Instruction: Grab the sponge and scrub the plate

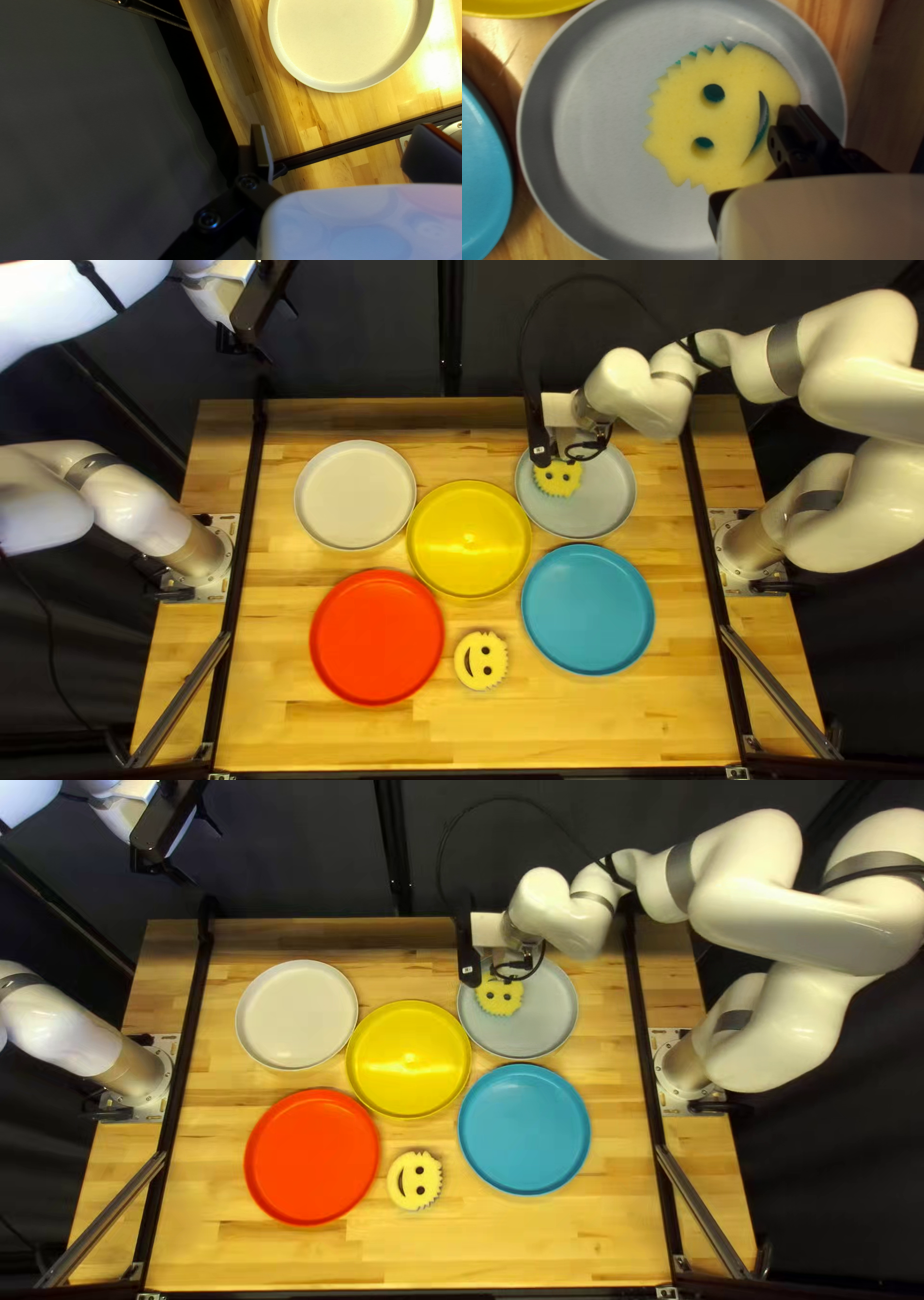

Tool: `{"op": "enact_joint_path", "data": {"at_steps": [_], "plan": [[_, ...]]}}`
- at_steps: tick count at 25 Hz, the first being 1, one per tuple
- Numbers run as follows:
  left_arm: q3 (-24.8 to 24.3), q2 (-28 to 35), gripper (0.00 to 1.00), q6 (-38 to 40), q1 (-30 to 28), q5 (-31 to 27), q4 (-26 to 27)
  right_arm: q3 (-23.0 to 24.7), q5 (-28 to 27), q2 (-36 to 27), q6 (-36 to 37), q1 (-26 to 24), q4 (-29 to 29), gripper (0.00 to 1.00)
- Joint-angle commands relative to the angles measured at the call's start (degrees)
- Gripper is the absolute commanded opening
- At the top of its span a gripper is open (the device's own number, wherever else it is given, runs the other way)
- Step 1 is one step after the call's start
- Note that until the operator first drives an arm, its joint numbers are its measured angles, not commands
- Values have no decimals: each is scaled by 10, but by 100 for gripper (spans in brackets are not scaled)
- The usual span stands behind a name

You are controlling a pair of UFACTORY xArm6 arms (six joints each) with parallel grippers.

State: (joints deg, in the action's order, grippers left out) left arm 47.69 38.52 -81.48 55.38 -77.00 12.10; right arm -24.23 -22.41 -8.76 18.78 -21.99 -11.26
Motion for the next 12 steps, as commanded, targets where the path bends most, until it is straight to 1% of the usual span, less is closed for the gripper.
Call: {"op": "enact_joint_path", "data": {"at_steps": [1, 2, 8, 12], "plan": [[0, 0, 100, 0, 0, 0, 0, 9, -5, -13, -21, 13, -19, 0], [0, 0, 100, 0, 0, 0, 0, 7, -6, -13, -21, 13, -20, 0], [0, 0, 100, 0, 0, 0, 0, -10, 6, 11, 57, -45, 14, 0], [0, 0, 100, 0, 0, 0, 0, -17, 19, 26, 96, -77, 28, 0]]}}
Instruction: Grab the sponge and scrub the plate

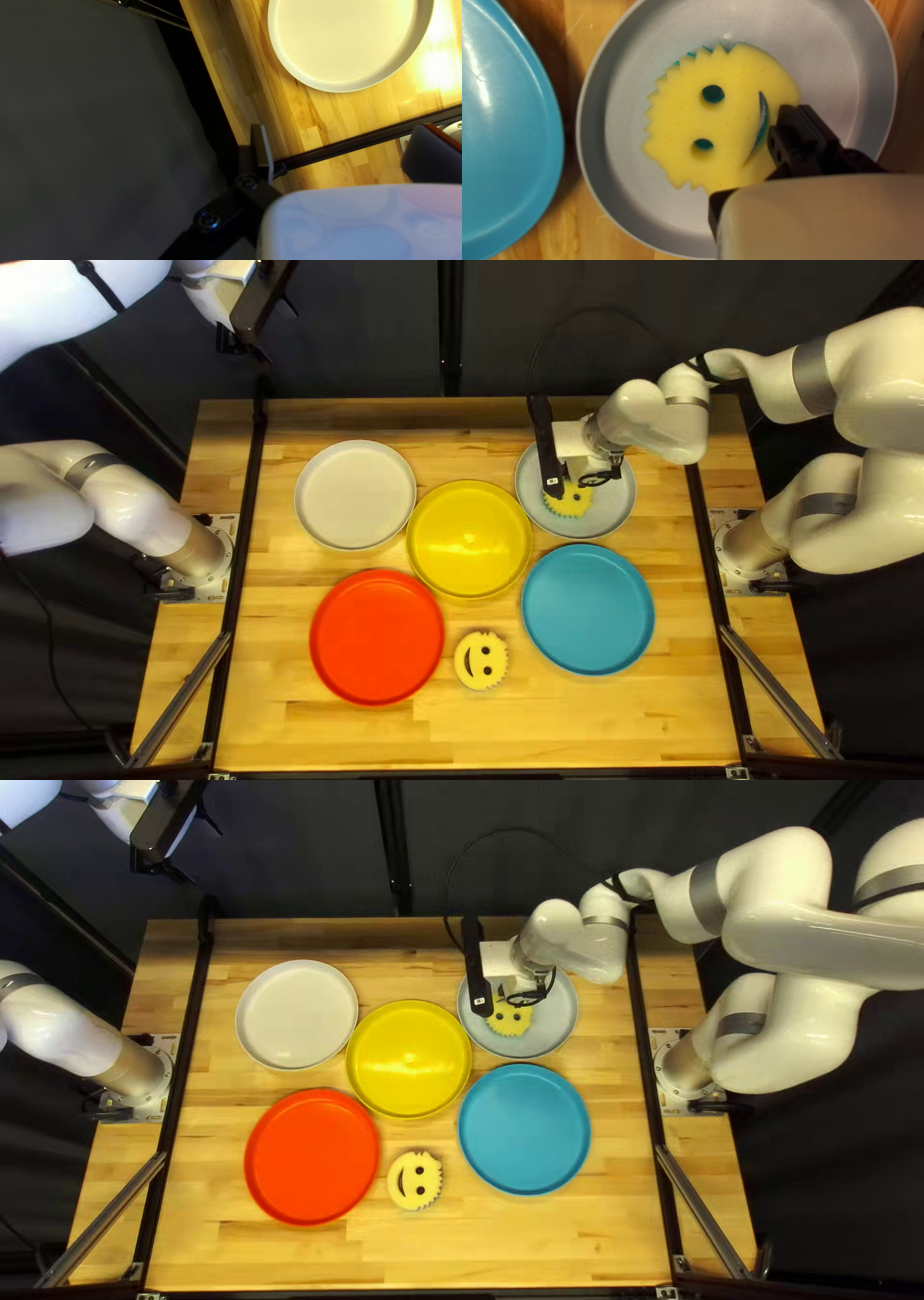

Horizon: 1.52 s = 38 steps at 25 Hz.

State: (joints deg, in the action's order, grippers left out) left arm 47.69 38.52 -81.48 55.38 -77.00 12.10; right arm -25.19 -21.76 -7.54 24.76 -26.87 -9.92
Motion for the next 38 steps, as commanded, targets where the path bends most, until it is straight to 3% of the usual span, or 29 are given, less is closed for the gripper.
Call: {"op": "enact_joint_path", "data": {"at_steps": [1, 8, 16, 22, 25, 29, 33, 38], "plan": [[0, 0, 100, 0, 0, 0, 0, -8, 15, 14, 46, -37, 18, 0], [0, 0, 100, 0, 0, 0, 0, 13, 19, -12, 45, -47, 10, 0], [0, 0, 100, 0, 0, 0, 0, 88, 24, -82, -32, -2, -52, 0], [0, 0, 100, 0, 0, 0, 0, 128, 18, -130, -38, 18, -67, 0], [0, 0, 100, 0, 0, 0, 0, 130, 34, -126, -1, 0, -60, 0], [0, 0, 100, 0, 0, 0, 0, 131, 86, -104, 114, -45, -2, 0], [0, 0, 100, 0, 0, 0, 0, 127, 120, -85, 183, -62, 35, 0], [0, 0, 100, 0, 0, 0, 0, 113, 125, -72, 277, -77, 108, 0]]}}
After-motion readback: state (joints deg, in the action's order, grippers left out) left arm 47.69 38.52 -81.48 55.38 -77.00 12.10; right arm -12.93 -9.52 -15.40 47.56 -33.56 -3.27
